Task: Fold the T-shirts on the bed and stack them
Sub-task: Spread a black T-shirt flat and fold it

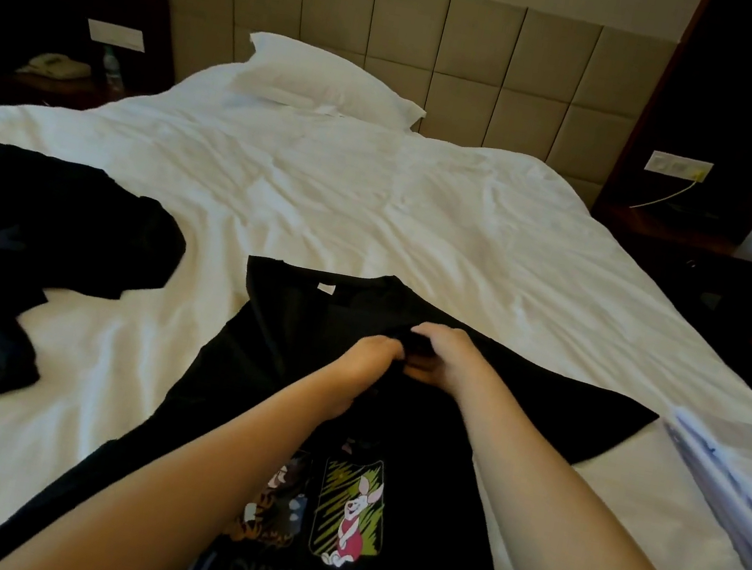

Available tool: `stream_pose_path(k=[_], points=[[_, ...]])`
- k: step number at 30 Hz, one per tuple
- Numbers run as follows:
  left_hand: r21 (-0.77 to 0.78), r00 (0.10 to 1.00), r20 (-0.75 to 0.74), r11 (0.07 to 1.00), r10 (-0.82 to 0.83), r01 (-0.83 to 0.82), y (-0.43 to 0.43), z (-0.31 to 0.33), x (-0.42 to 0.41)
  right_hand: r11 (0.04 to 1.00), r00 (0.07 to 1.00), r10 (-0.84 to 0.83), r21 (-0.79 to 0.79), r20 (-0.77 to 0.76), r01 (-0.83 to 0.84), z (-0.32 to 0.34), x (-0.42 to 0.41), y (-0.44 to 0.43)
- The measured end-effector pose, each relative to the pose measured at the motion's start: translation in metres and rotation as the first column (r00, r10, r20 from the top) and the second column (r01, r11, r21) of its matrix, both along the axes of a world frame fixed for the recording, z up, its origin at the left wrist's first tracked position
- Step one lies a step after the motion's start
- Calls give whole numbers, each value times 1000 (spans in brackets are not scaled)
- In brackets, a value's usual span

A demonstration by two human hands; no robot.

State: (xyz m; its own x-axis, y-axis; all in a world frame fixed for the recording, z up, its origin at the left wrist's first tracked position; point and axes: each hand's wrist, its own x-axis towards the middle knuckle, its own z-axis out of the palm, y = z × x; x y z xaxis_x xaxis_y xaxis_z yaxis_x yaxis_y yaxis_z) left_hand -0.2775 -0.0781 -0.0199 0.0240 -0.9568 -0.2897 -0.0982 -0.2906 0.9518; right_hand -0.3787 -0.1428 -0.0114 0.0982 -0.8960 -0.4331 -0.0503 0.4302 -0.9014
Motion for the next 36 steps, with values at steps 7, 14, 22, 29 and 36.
stream_pose_path(k=[7,14,22,29,36], points=[[-111,990,-72,988,-119,111,-33,14,-57,960,962,-274,50,-5,274,15,-59,-25],[-51,948,-126,957,-291,287,-48,16,-132,885,843,-462,-83,-276,458,27,-136,-29],[-255,694,718,912,-44,321,-98,-6,-79,975,667,-213,-114,-714,190,10,-161,-17],[36,61,996,906,-68,423,-142,-24,-21,962,433,-269,-265,-860,73,-11,-151,-35],[207,96,965,932,-245,298,-165,3,-9,956,337,-282,-291,-898,23,-18,-155,-32]])
